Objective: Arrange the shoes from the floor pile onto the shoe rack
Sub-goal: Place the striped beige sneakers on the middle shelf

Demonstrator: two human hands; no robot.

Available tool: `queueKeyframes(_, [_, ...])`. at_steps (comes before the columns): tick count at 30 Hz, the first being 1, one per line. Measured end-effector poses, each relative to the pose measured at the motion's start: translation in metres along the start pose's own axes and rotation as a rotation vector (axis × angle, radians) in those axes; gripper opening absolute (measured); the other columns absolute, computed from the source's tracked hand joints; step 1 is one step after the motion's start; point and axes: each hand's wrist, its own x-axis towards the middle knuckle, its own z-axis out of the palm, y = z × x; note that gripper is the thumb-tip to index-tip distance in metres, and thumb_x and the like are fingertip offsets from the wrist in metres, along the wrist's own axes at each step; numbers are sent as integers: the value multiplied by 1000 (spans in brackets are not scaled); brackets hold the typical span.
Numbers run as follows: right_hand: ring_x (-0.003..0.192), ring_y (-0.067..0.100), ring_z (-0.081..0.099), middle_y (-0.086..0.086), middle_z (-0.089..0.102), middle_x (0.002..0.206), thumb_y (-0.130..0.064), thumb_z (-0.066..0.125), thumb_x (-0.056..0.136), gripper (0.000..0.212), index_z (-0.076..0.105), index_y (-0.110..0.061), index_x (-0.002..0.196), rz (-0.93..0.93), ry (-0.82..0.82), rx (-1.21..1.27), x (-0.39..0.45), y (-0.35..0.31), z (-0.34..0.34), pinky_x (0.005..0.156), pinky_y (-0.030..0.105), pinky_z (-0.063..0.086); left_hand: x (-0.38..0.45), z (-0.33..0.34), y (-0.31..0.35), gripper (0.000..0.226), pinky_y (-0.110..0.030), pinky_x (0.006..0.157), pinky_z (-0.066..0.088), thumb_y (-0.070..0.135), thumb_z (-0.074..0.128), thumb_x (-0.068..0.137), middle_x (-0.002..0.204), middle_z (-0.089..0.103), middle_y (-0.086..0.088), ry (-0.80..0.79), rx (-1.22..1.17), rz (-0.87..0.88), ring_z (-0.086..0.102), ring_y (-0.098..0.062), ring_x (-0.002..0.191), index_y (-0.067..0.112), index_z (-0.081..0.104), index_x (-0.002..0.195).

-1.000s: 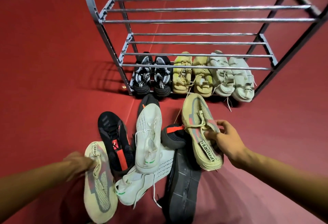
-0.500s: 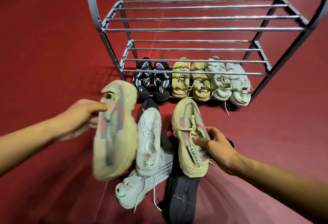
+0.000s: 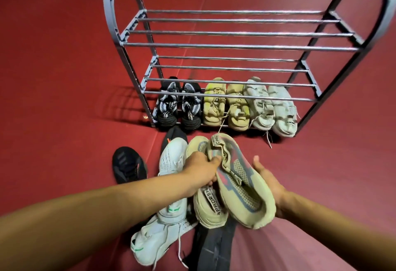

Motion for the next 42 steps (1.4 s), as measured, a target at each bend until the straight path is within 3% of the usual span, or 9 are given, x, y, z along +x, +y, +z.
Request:
queueKeyframes(5, [121, 43, 62, 27, 64, 130, -67, 31, 98, 81, 65, -1, 130, -61, -44, -102, -12, -6, -13, 110, 52, 43, 1, 8, -3, 48, -38, 77, 57, 61, 53, 94, 74, 72, -9, 33, 29, 15, 69, -26, 69, 15, 61, 83])
queueKeyframes(8, [103, 36, 71, 25, 71, 118, -51, 61, 93, 59, 70, 1, 119, -90, -49, -263, -19, -2, -16, 96, 46, 54, 2, 4, -9, 28, -42, 82, 58, 34, 56, 100, 73, 67, -2, 18, -135, 51, 67, -20, 69, 9, 65, 108])
queueKeyframes(10, [95, 33, 73, 22, 74, 110, -38, 79, 80, 51, 71, 0, 113, -105, 48, -391, -18, 6, -18, 97, 51, 55, -2, -6, -18, 22, -37, 83, 54, 24, 64, 92, 89, 61, 5, 145, 136, 172, 63, -19, 85, 17, 56, 112])
queueKeyframes(14, [90, 30, 76, 12, 78, 102, -29, 74, 91, 34, 68, -5, 115, -123, 185, -488, -19, 24, -19, 86, 43, 59, -13, -22, -36, 67, -29, 78, 40, 51, 80, 74, 110, 50, 8, 121, 421, 68, 55, -20, 103, 26, 37, 118])
queueKeyframes(18, [88, 28, 77, 5, 80, 98, -32, 71, 94, 25, 68, -15, 113, -179, 312, -506, -18, 43, -12, 91, 49, 58, -12, -25, -46, 75, -30, 77, 42, 51, 87, 68, 111, 55, 5, 73, 376, 4, 58, -20, 100, 27, 35, 117])
queueKeyframes(22, [94, 31, 75, 6, 79, 103, -41, 73, 87, 35, 68, -19, 114, -263, 354, -476, -16, 46, -8, 94, 55, 55, -11, -22, -57, 65, -29, 80, 50, 40, 90, 70, 105, 63, 6, 115, 72, -83, 62, -9, 92, 20, 44, 112])
queueKeyframes(27, [87, 28, 75, 8, 78, 96, -22, 72, 92, 20, 64, -11, 106, -384, 421, -450, -12, 32, 2, 84, 48, 59, -4, -30, -64, 47, -31, 81, 47, 45, 69, 90, 104, 60, -1, 64, 223, -44, 60, -23, 99, 13, 47, 117])
queueKeyframes(36, [59, 9, 56, -5, 63, 66, -22, 64, 98, 20, 56, -11, 83, -739, 442, -569, -1, -69, 51, 54, 20, 44, 14, -115, 8, 11, -31, 55, 32, 28, 67, 94, 62, 49, 8, 382, 42, 323, 45, -11, 57, 20, 61, 97])
queueKeyframes(42, [72, 13, 59, 0, 65, 84, -38, 62, 98, 27, 61, -11, 98, -860, 605, -594, 63, -143, 73, 63, 29, 45, 71, -162, 64, 33, -33, 57, 31, 34, 67, 93, 60, 50, 3, 529, -16, 303, 44, -20, 60, 16, 58, 67])
